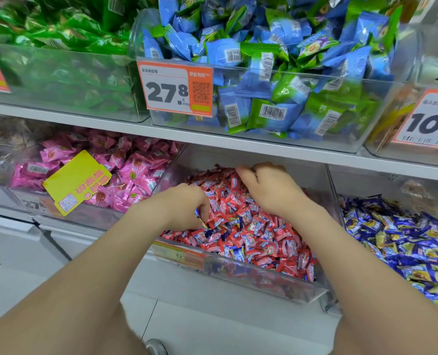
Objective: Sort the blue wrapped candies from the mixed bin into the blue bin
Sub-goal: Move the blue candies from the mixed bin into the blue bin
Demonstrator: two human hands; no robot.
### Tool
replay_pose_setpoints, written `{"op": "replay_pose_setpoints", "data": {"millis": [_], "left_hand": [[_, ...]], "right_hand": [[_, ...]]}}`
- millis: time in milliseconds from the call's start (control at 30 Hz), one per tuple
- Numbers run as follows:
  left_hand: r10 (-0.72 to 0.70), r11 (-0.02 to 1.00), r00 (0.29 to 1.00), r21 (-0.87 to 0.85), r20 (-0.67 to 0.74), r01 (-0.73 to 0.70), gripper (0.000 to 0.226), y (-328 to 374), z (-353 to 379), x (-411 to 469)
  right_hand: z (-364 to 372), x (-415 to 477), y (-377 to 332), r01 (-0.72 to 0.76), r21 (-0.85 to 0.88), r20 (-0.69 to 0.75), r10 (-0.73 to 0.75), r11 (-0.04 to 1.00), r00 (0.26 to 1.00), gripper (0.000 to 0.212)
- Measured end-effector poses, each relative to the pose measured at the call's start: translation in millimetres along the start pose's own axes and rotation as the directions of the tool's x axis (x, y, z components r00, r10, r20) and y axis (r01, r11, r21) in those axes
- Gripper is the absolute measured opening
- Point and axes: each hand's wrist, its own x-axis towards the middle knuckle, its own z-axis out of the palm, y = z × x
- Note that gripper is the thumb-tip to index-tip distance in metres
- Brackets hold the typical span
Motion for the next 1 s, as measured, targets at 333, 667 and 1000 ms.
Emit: {"op": "replay_pose_setpoints", "data": {"millis": [333,667,1000], "left_hand": [[0.055,0.997,0.996,-0.059,-0.065,-0.059,0.022,9,1,6],[0.078,0.982,0.984,-0.155,-0.161,-0.103,0.010,24,10,15],[0.142,0.968,0.990,0.212,-0.021,-0.135,0.054,38,19,31]], "right_hand": [[-12,-30,12,0.278,0.087,0.271,-0.291,0.957,0.917,0.012],[26,-45,5,0.471,-0.179,0.544,-0.312,0.864,0.779,0.027],[-10,-50,35,0.292,-0.059,0.334,-0.257,0.955,0.907,0.036]]}}
